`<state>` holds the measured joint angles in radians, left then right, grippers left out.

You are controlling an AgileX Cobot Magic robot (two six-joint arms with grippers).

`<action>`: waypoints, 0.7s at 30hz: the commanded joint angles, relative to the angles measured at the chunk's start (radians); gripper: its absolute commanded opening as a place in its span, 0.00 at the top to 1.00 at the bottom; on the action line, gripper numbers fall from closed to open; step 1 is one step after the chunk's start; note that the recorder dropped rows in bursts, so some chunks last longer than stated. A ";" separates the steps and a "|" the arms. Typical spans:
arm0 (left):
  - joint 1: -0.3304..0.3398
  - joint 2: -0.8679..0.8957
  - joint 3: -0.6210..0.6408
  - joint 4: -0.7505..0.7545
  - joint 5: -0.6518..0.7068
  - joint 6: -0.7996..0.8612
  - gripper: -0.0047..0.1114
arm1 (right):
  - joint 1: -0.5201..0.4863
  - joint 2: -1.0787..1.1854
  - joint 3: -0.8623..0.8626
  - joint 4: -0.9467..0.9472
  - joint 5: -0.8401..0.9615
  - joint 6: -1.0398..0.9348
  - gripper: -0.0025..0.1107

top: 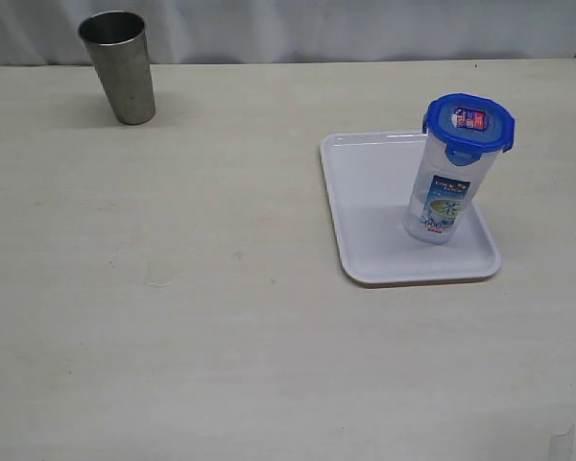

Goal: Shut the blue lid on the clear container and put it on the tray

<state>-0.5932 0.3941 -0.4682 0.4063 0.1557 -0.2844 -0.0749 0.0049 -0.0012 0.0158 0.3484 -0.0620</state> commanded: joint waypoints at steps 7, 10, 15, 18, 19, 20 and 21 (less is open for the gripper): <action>0.000 -0.004 0.005 0.000 0.000 -0.008 0.96 | -0.005 -0.005 0.001 0.003 -0.002 -0.002 0.94; 0.000 -0.004 0.005 0.000 0.000 -0.008 0.96 | -0.005 -0.005 0.001 0.003 -0.002 -0.002 0.94; 0.000 -0.003 0.005 0.000 0.003 -0.008 0.96 | -0.005 -0.005 0.001 0.003 -0.002 -0.002 0.94; 0.000 -0.003 0.005 0.000 0.003 -0.008 0.96 | -0.005 -0.005 0.001 0.003 -0.002 -0.002 0.94; 0.000 -0.003 0.005 -0.002 0.003 -0.008 0.96 | -0.005 -0.005 0.001 0.003 -0.002 -0.002 0.94; 0.000 -0.003 0.005 -0.004 0.003 -0.008 0.96 | -0.005 -0.005 0.001 0.003 -0.002 -0.002 0.94; 0.000 -0.003 0.005 -0.012 0.003 -0.008 0.96 | -0.005 -0.005 0.001 0.003 -0.002 -0.002 0.94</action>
<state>-0.5932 0.3941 -0.4682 0.4063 0.1646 -0.2844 -0.0749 0.0049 -0.0012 0.0158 0.3484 -0.0620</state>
